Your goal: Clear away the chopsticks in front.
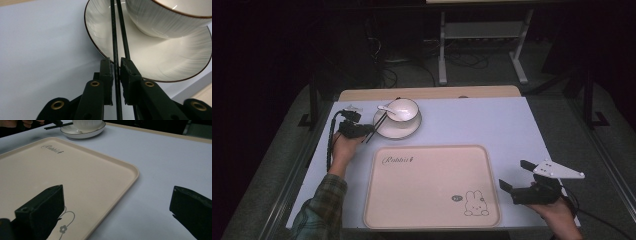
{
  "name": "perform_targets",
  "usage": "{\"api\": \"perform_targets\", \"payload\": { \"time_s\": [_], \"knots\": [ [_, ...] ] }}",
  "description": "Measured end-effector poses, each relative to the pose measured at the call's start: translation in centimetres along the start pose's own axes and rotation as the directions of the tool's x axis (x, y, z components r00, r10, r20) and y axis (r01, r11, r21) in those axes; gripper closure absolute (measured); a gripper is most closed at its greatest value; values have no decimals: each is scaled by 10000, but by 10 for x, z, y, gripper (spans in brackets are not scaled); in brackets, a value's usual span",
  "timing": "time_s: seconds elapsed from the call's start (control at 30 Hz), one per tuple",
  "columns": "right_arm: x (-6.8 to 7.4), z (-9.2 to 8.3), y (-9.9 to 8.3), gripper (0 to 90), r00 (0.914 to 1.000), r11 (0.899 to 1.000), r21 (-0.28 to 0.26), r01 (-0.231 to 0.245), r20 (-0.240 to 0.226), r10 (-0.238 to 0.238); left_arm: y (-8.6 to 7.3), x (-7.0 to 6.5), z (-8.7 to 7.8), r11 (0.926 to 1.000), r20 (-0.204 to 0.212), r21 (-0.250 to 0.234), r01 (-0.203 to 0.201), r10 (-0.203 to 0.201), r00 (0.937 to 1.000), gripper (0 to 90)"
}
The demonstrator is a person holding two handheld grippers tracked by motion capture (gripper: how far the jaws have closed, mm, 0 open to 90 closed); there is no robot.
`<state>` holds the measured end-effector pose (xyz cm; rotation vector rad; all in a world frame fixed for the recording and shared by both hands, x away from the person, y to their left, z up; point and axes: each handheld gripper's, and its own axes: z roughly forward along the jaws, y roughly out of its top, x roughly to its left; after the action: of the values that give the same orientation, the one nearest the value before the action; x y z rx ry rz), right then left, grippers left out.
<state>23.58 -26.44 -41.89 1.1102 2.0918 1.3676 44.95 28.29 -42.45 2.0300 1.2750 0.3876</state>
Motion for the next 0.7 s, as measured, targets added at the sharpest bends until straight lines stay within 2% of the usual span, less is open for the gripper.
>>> {"api": "perform_targets", "payload": {
  "time_s": [0.23, 0.43, 0.6, 0.7],
  "knots": [
    [0, 0, 0, 0, 10000, 10000, 12, 7, -7, -7, -6, 3, 2, 9998, 30, 154, 99, -99, 9999, 826],
    [0, 0, 0, 0, 10000, 10000, -1, -5, 2, 5, -7, 4, 1, 9998, 7, 60, 203, -203, 9998, 849],
    [0, 0, 0, 0, 10000, 10000, 0, 10, 9, -10, -10, 3, -5, 9997, 49, -97, 219, -218, 9997, 852],
    [-1, 0, -1, 0, 10000, 10000, 2, 6, 13, -6, -15, 2, -14, 9996, 53, -246, 129, -128, 9999, 854]
  ]
}}
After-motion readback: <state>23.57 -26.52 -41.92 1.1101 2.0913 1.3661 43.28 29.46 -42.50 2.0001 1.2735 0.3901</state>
